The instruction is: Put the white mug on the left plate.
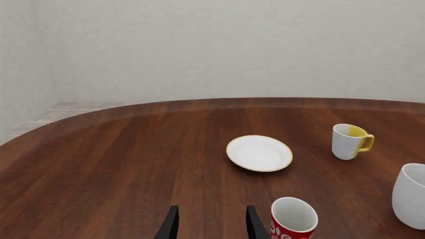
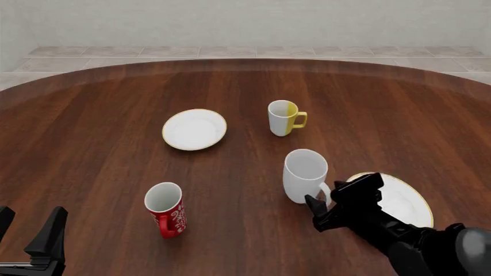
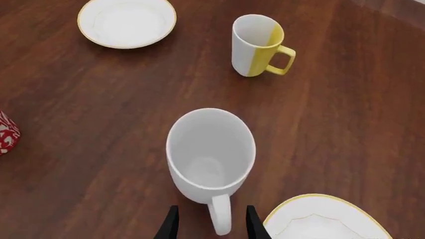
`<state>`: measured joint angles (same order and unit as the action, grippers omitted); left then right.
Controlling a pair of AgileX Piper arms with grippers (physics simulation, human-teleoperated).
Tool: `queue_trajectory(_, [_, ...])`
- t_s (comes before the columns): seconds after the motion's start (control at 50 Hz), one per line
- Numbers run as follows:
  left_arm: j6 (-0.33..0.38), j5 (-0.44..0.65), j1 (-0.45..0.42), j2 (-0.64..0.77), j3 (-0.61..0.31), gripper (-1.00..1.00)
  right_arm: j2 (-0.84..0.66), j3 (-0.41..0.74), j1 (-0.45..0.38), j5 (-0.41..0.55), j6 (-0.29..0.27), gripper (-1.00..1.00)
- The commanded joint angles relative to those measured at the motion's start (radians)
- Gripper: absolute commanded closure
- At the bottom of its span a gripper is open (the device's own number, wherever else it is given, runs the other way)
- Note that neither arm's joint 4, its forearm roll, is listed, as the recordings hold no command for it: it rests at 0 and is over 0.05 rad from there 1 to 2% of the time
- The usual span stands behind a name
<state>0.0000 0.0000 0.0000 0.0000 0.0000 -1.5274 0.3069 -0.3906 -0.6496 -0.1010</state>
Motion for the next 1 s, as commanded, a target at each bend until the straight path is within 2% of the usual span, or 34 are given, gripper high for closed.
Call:
queue_trajectory(0.02, [0.000, 0.000, 0.000, 0.000, 0.000, -1.00, -0.023, 0.001, 0.008, -0.015, 0.000, -1.00])
queue_trajectory(0.52, [0.000, 0.000, 0.000, 0.000, 0.000, -1.00, -0.072, -0.002, 0.015, -0.055, 0.007, -1.00])
queue_trajectory(0.58, [0.000, 0.000, 0.000, 0.000, 0.000, -1.00, -0.072, -0.004, 0.010, -0.057, -0.009, -1.00])
queue_trajectory(0.6, [0.000, 0.000, 0.000, 0.000, 0.000, -1.00, -0.068, -0.006, 0.017, -0.058, -0.015, 1.00])
queue_trajectory(1.0, [0.000, 0.000, 0.000, 0.000, 0.000, -1.00, -0.021, -0.008, 0.027, -0.028, -0.032, 1.00])
